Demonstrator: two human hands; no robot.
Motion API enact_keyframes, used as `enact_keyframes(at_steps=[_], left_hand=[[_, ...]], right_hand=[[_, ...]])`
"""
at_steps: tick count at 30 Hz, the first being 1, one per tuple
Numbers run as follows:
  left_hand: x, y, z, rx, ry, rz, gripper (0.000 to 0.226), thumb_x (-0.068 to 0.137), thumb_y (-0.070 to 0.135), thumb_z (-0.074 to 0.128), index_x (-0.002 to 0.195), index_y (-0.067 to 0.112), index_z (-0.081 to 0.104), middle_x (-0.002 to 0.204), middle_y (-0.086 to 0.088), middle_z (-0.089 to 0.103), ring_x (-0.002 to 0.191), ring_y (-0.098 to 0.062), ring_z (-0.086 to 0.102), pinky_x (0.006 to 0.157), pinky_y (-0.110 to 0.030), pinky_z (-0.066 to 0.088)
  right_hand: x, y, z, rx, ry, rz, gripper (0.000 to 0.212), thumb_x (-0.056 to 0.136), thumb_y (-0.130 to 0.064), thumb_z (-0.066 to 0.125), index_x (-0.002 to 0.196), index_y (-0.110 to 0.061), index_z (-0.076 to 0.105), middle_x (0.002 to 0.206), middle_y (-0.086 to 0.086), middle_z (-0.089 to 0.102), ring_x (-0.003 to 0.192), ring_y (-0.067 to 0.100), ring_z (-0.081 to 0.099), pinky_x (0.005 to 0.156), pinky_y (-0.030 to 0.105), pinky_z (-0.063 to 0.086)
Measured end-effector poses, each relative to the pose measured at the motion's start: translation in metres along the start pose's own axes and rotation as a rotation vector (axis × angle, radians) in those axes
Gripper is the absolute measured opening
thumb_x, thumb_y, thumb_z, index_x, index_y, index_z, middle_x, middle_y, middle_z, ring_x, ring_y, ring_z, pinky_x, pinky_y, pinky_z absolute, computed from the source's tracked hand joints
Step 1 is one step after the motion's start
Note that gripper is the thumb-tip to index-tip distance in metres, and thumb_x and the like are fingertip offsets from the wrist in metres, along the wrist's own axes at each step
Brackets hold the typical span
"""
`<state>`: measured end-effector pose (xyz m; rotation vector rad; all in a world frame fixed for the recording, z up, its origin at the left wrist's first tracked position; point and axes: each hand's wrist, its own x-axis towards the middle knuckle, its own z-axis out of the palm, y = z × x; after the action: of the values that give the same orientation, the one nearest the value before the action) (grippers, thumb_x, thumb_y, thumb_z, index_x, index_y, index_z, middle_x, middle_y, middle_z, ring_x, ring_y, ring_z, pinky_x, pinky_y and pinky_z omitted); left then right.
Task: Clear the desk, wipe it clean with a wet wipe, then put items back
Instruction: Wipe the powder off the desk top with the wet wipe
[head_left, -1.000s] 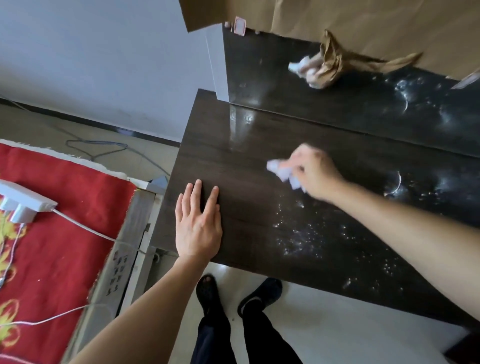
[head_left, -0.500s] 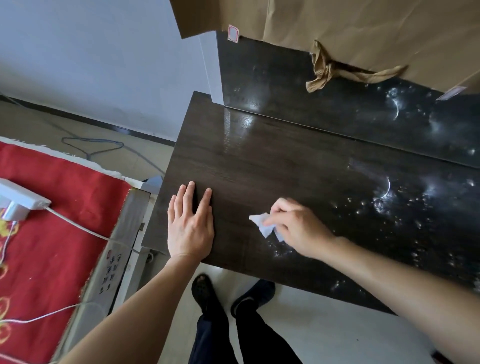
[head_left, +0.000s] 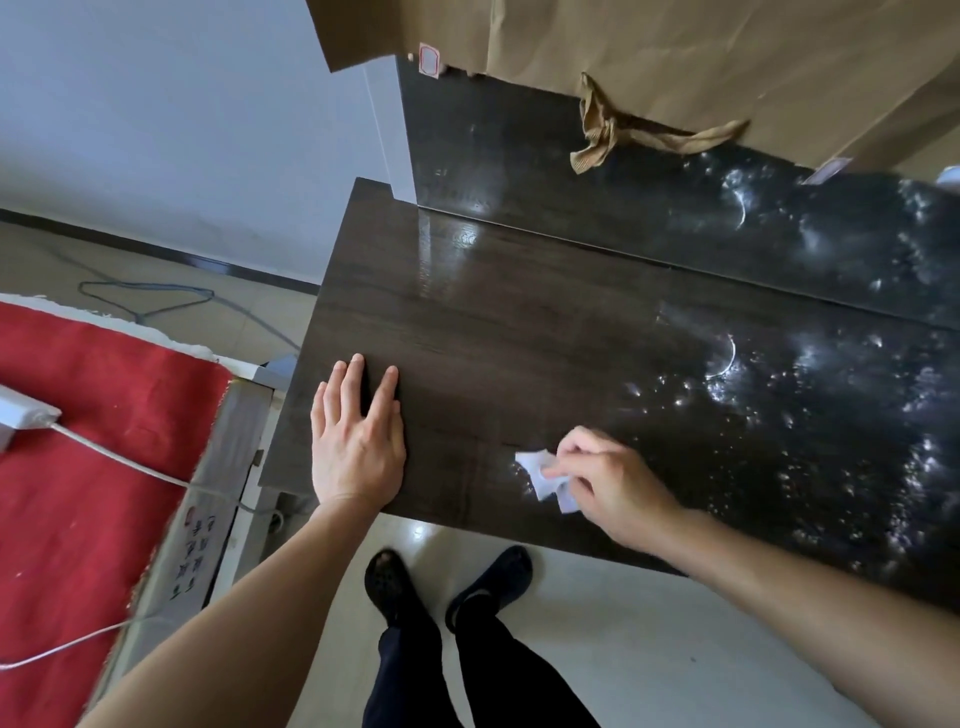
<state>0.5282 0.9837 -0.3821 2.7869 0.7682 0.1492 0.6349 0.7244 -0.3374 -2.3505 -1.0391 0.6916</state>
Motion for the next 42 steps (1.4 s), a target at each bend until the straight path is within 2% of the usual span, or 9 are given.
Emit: enact_keyframes(at_steps=[2,7,10,18,25,31,34,40,42], left_hand=[[0.000,0.000,0.000,-0.002,0.005,0.004,0.044,0.098,0.030,0.034,0.136,0.017,0.052,0.146,-0.020,0.039,0.138,-0.038,0.029,0.114,-0.051,0.022],[0.000,-0.002,0.002,0.000,0.011,0.011,0.043,0.098,0.030,0.035,0.135,0.018,0.052,0.146,-0.019,0.039,0.138,-0.038,0.029,0.114,-0.051,0.022],[0.000,-0.002,0.002,0.002,0.008,0.019,0.044,0.098,0.031,0.034,0.136,0.018,0.051,0.146,-0.019,0.039,0.138,-0.038,0.029,0.114,-0.050,0.022],[-0.001,-0.001,0.000,0.014,-0.018,0.009,0.044,0.099,0.031,0.033,0.138,0.018,0.048,0.148,-0.018,0.037,0.140,-0.037,0.026,0.116,-0.050,0.020],[0.000,-0.001,0.000,0.020,-0.025,0.000,0.043,0.099,0.031,0.034,0.138,0.019,0.048,0.148,-0.017,0.037,0.140,-0.036,0.026,0.116,-0.049,0.020],[0.000,-0.002,-0.001,0.030,-0.048,0.001,0.044,0.099,0.032,0.033,0.140,0.019,0.045,0.149,-0.017,0.036,0.140,-0.036,0.025,0.116,-0.050,0.020],[0.000,-0.002,-0.001,0.017,-0.038,0.004,0.044,0.099,0.032,0.034,0.139,0.019,0.047,0.148,-0.018,0.037,0.140,-0.036,0.026,0.116,-0.051,0.021],[0.000,-0.002,0.000,-0.012,-0.004,0.018,0.042,0.099,0.027,0.036,0.137,0.018,0.049,0.147,-0.018,0.039,0.139,-0.037,0.028,0.116,-0.051,0.021],[0.000,-0.004,0.001,-0.030,0.005,0.024,0.043,0.097,0.023,0.036,0.137,0.016,0.050,0.146,-0.019,0.039,0.138,-0.038,0.029,0.115,-0.051,0.021]], right_hand=[[0.000,-0.002,-0.016,0.061,-0.150,0.023,0.028,0.079,0.004,0.056,0.087,-0.015,0.075,0.085,-0.008,0.055,0.069,0.009,0.055,0.063,0.018,0.039],[0.088,0.032,-0.058,0.020,0.413,0.399,0.023,0.084,-0.005,0.052,0.092,-0.012,0.073,0.092,0.011,0.061,0.080,0.026,0.060,0.067,0.024,0.036],[0.090,0.020,-0.024,0.004,0.468,0.444,0.025,0.084,-0.010,0.046,0.090,-0.009,0.070,0.091,0.009,0.054,0.084,0.030,0.057,0.067,0.024,0.031],[-0.010,-0.032,0.009,0.088,-0.216,-0.043,0.021,0.086,-0.008,0.054,0.092,-0.016,0.073,0.085,-0.009,0.052,0.067,-0.001,0.050,0.061,0.013,0.038],[0.109,0.005,-0.023,0.007,0.517,0.485,0.025,0.083,-0.001,0.051,0.096,-0.010,0.071,0.096,0.013,0.057,0.086,0.030,0.058,0.070,0.024,0.035],[-0.012,-0.048,0.055,0.002,0.014,-0.107,0.022,0.082,-0.001,0.056,0.091,-0.016,0.070,0.086,0.001,0.051,0.079,0.014,0.048,0.063,0.030,0.046],[-0.013,-0.046,0.033,0.116,-0.140,-0.089,0.024,0.083,-0.003,0.059,0.092,-0.020,0.074,0.086,-0.002,0.055,0.070,-0.005,0.046,0.063,0.022,0.041],[0.103,-0.029,-0.001,0.037,0.430,0.310,0.032,0.082,-0.001,0.048,0.094,-0.015,0.074,0.096,0.007,0.058,0.089,0.026,0.059,0.075,0.024,0.041],[0.091,-0.047,0.023,0.015,0.446,0.205,0.033,0.080,-0.001,0.049,0.089,-0.018,0.075,0.088,0.005,0.056,0.083,0.021,0.053,0.071,0.021,0.036]])
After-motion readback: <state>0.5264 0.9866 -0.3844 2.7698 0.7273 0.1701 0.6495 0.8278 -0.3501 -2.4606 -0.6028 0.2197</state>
